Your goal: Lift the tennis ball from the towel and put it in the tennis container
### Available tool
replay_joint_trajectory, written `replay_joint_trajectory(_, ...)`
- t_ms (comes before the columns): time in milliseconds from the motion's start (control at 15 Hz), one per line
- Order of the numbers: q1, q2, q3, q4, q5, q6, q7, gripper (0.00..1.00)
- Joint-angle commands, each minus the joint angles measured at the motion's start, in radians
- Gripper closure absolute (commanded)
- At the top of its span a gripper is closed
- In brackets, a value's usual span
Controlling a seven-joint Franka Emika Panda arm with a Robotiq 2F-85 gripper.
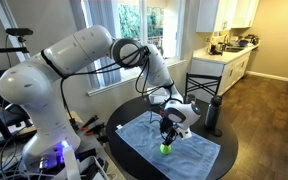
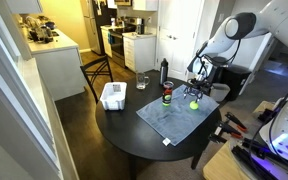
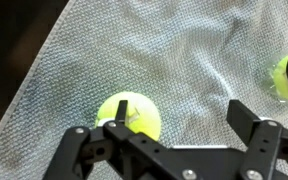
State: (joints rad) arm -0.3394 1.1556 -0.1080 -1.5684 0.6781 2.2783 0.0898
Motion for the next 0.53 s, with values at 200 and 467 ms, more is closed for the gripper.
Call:
replay_joint_trajectory(200,-0.016,0.157,-0.012,0.305,-0.103,-0.258,0.258,0.00)
replay_joint_trajectory(467,-0.046,0.224,0.002,0.448,-0.139,-0.452,0.334,0.00)
